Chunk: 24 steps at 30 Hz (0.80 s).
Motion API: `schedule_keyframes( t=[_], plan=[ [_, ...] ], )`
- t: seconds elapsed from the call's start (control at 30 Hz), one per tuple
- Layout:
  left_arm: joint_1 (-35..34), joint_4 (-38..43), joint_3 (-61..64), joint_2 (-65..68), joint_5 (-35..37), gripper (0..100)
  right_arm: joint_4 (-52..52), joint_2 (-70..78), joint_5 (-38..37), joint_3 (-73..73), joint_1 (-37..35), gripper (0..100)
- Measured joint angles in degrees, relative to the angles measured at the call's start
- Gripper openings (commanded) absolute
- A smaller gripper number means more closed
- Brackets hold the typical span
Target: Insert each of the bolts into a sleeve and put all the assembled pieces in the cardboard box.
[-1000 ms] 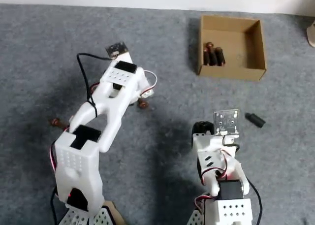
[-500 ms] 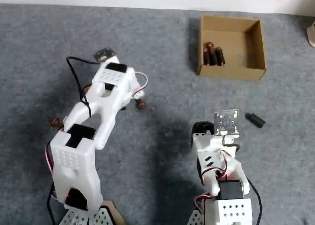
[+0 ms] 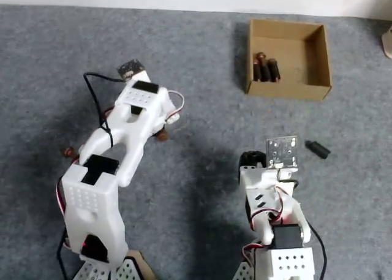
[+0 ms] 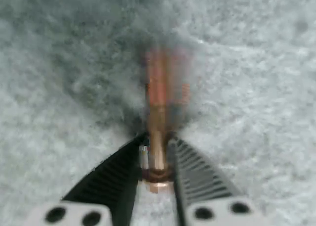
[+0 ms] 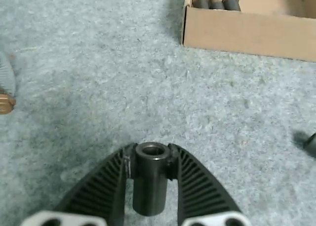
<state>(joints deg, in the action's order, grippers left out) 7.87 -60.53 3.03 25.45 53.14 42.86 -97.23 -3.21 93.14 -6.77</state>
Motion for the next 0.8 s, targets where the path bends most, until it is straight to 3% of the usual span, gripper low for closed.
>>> schedule_keyframes(
  t=[0.57,0.67,0.8],
  plan=[
    [-0.7,3.4,2.4,-0.4,1.1,6,0.4,0.0,-0.6,0.0,0.0,0.5],
    [-0.8,3.3,2.4,-0.6,8.7,6,0.4,0.0,-0.6,0.0,0.0,0.5],
    [-0.8,1.1,2.4,-1.9,26.7,6,0.4,0.0,-0.6,0.0,0.0,0.5]
  ],
)
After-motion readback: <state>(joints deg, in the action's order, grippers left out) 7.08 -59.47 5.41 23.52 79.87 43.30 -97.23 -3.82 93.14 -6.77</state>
